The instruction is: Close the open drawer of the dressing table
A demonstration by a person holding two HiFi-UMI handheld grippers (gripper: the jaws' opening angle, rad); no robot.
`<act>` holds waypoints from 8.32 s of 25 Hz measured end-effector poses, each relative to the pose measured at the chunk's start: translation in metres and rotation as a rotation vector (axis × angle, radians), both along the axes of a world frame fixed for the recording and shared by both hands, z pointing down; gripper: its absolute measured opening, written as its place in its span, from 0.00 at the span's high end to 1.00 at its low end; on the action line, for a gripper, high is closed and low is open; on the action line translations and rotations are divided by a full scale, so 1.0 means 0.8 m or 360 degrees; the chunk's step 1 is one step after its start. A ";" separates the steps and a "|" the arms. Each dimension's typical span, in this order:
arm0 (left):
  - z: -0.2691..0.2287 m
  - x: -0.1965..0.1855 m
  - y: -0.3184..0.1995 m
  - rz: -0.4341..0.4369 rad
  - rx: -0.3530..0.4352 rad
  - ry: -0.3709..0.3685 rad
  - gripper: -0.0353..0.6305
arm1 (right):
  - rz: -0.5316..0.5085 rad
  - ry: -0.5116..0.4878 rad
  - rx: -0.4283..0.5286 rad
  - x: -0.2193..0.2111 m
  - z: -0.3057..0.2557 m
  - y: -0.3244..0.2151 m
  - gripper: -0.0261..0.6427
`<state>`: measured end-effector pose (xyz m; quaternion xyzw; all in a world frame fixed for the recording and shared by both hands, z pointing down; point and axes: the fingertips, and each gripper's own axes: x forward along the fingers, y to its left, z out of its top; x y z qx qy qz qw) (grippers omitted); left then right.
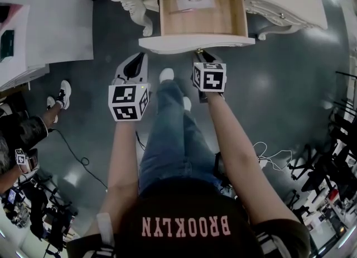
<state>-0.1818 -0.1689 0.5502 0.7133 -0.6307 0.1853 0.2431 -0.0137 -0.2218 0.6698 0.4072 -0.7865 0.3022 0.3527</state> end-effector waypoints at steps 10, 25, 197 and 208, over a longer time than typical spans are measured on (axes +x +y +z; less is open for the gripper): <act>-0.007 -0.006 -0.018 0.0031 0.0002 0.0017 0.94 | 0.0045 0.0026 -0.0033 0.001 0.001 0.000 0.79; -0.015 -0.023 -0.051 0.0116 -0.0009 0.0041 0.94 | 0.0120 0.0085 -0.0103 -0.007 0.003 -0.023 0.79; -0.288 0.122 -0.058 0.0035 0.0688 -0.0113 0.94 | -0.0246 -0.0477 0.0879 0.115 -0.420 -0.037 0.97; -0.337 0.100 -0.032 -0.0029 0.0847 -0.0178 0.94 | -0.0296 -0.0433 0.1315 0.124 -0.498 -0.013 0.97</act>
